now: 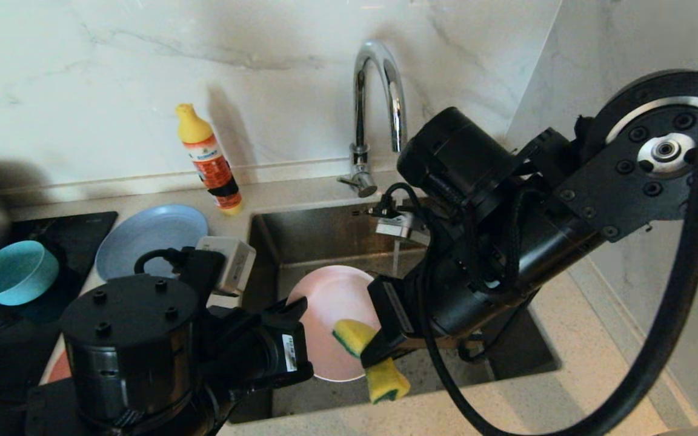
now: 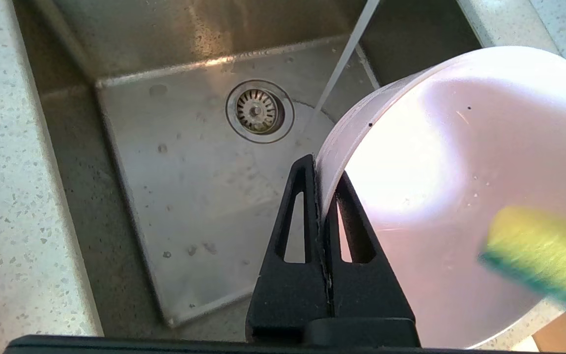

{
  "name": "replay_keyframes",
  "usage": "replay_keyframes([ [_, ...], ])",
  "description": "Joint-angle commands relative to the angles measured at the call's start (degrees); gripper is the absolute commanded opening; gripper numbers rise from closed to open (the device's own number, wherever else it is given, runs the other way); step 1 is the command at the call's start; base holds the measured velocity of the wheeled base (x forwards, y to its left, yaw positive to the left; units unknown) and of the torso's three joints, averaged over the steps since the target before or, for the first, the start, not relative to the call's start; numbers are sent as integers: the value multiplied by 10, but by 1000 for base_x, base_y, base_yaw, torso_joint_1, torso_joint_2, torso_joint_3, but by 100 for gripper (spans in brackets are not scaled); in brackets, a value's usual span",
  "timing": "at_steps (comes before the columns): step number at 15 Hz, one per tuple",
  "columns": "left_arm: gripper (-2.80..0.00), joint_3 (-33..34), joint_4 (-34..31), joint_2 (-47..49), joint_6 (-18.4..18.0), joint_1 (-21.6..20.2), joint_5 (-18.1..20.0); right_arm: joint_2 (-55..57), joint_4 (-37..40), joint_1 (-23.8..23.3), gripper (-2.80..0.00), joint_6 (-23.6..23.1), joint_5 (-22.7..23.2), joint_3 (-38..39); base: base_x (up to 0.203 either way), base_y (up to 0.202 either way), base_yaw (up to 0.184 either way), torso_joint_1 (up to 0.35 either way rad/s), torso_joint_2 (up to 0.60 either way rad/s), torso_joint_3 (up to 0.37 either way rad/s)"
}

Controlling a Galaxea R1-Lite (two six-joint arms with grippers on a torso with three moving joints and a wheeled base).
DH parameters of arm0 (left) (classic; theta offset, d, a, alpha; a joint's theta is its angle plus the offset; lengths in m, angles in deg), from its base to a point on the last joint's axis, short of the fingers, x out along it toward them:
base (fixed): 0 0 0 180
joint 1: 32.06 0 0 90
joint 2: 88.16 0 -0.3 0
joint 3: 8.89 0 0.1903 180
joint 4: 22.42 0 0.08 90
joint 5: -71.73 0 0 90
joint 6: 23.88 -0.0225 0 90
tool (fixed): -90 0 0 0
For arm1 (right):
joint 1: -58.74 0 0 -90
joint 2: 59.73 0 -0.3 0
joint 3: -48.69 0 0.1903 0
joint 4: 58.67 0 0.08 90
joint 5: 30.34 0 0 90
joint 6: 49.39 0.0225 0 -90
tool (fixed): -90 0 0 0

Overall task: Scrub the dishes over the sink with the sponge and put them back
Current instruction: Wipe the bowl

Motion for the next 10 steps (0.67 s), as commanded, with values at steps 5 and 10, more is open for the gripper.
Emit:
replay_keyframes([
  [5,-280,5,2,0,4,-2,0,-25,-24,-28,-280,-2,1,-19,0,0,0,0,0,0],
  [10,-280,1,2,-4,0,-2,1,5,-56,-18,-280,-2,3,-19,0,0,0,0,0,0],
])
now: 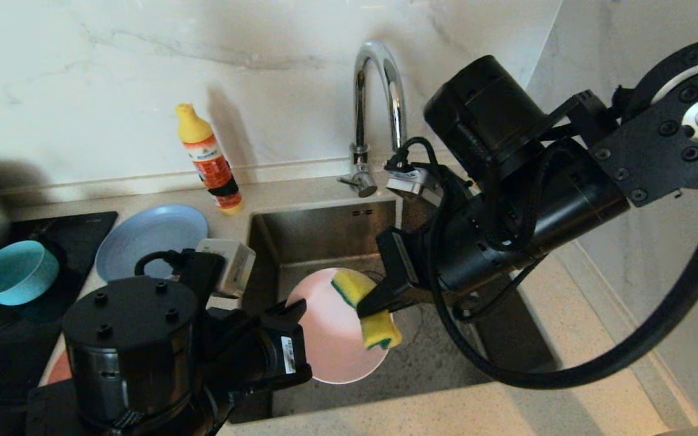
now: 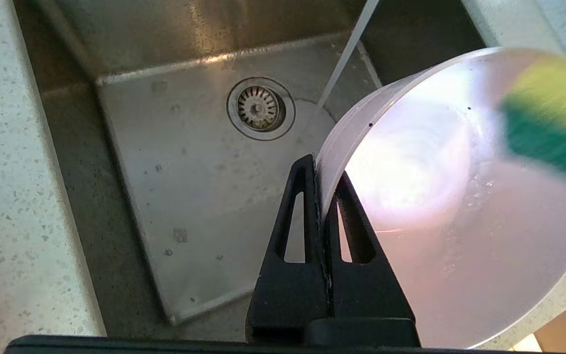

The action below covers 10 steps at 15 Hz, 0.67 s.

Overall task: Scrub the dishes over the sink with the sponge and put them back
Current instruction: Wipe the bowl

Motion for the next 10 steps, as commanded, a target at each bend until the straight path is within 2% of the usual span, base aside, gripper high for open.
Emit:
replay_keyframes([
  [1,-280,-3,3,-4,1,0,-2,23,-7,6,-280,1,3,0,0,0,0,0,0,0],
  [10,-280,-1,3,-5,4,0,-2,42,-8,21,-280,2,3,0,0,0,0,0,0,0],
])
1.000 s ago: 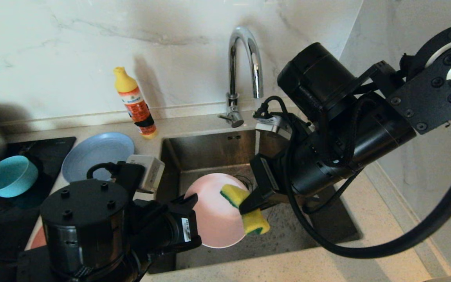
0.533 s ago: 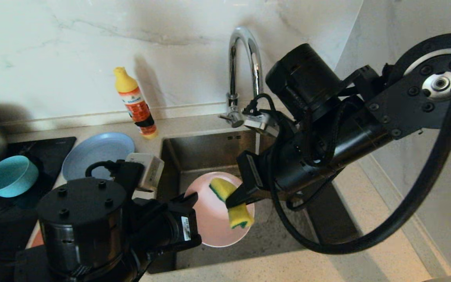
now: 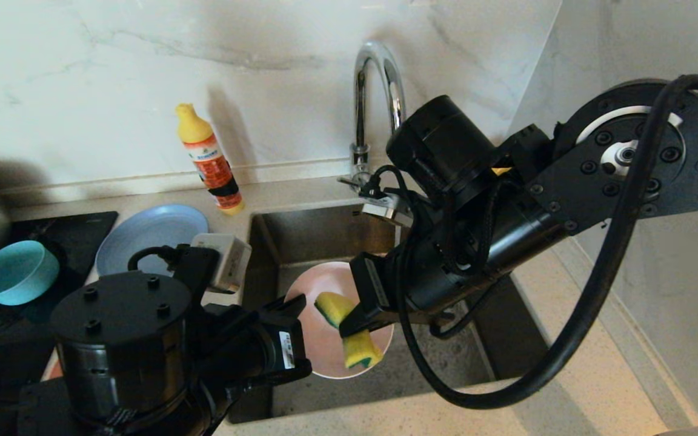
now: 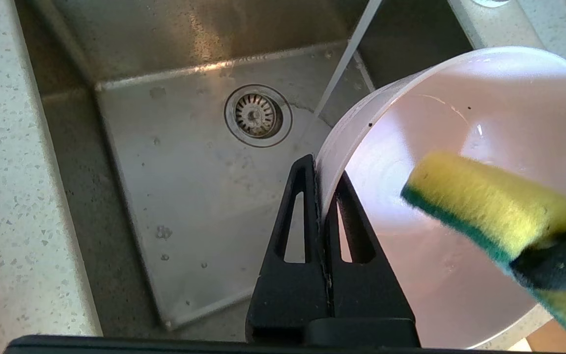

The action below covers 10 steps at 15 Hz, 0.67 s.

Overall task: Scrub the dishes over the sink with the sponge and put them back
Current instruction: Wipe the bowl

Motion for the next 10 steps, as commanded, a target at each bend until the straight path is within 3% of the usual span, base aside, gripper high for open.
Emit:
replay_keyframes([
  [1,-280,6,2,0,1,0,-2,10,6,11,-280,3,1,1,0,0,0,0,0,0],
  [10,-280,1,2,-9,-3,-8,-3,5,67,43,-280,5,-1,5,0,0,0,0,0,0],
])
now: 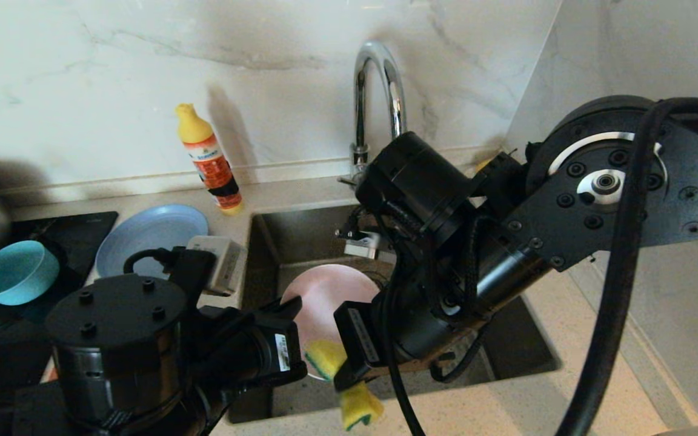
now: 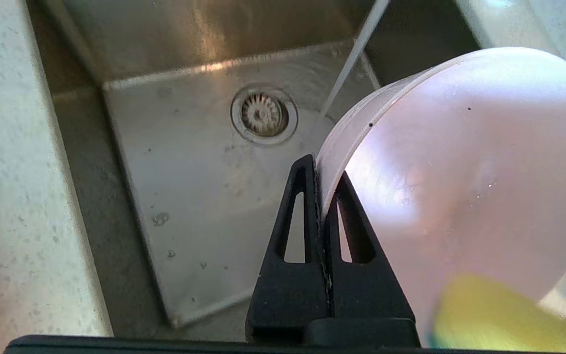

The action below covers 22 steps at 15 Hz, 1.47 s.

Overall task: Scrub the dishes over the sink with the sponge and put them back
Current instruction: Wipe the bowl

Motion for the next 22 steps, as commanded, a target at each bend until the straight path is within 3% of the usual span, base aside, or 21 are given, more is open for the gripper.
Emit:
replay_keyframes([
  [1,-280,-6,2,-5,0,-4,-2,-6,20,0,-280,2,1,1,0,0,0,0,0,0],
  [5,-280,-6,2,-7,1,-5,-2,-27,32,-7,-280,3,1,2,0,0,0,0,0,0],
  [17,-280,9,0,-2,6,-13,-1,-118,40,-90,-280,4,2,5,0,0,0,0,0,0],
  [19,-280,0,-16,14,5,-35,6,-141,50,-105,-280,4,3,7,0,0,0,0,0,0],
  [22,-280,-69,-119,65,35,-64,32,-177,46,-131,-280,0,11,78,0,0,0,0,0,0],
])
